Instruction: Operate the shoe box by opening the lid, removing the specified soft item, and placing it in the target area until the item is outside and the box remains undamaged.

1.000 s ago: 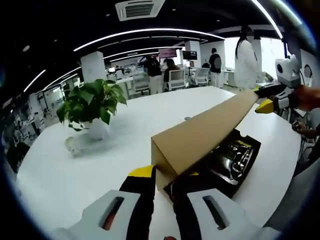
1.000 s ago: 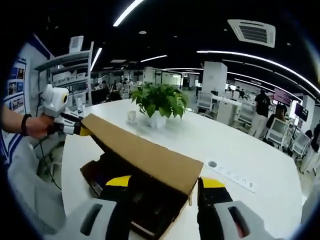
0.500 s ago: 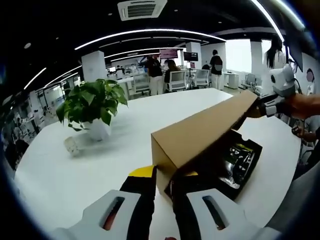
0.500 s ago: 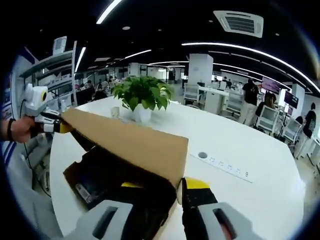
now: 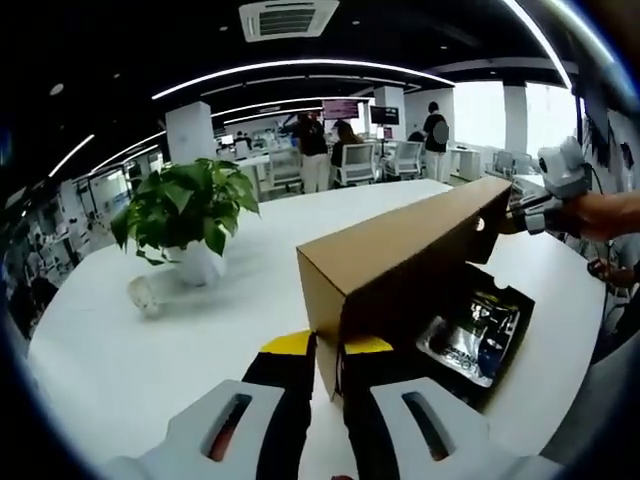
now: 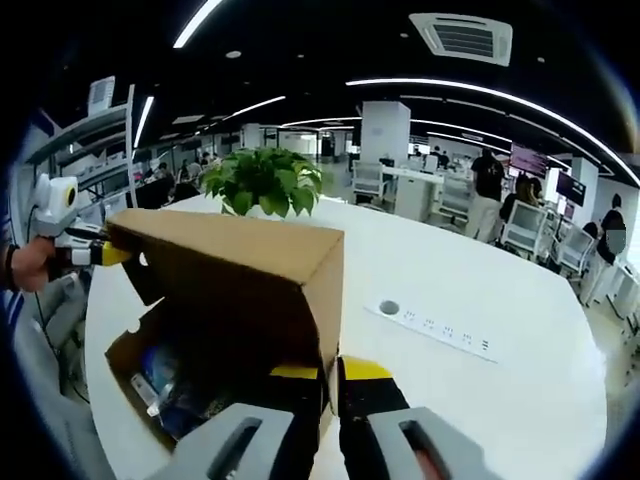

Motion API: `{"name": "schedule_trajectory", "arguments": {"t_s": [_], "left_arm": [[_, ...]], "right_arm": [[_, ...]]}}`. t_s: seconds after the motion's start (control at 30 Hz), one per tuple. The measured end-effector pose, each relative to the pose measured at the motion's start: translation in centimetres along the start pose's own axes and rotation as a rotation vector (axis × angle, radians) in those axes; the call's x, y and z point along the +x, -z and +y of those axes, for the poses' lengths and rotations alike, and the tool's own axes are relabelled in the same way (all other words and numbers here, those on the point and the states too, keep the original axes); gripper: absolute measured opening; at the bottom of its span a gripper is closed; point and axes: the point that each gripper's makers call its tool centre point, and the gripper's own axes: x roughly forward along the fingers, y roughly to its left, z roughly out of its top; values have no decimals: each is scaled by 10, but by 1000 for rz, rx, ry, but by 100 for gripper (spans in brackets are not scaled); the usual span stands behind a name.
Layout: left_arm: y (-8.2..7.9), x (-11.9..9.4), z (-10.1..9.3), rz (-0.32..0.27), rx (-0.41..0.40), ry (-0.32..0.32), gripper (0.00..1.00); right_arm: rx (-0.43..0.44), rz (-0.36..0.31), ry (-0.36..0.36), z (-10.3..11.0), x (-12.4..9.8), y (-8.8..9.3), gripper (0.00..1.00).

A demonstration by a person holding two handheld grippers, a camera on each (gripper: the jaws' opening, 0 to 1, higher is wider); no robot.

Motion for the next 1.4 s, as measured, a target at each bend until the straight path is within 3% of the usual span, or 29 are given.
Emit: {"name": "schedule_trajectory", "arguments": {"t_s": [0.67,1.4], "left_arm": [[6,17,7,17,-13,16,5],[24,33,11,60,-41,37,4]], "right_arm": [[44,13,-9,-10,19,4,0],[52,49,-2,-12,36,16,0]]}}
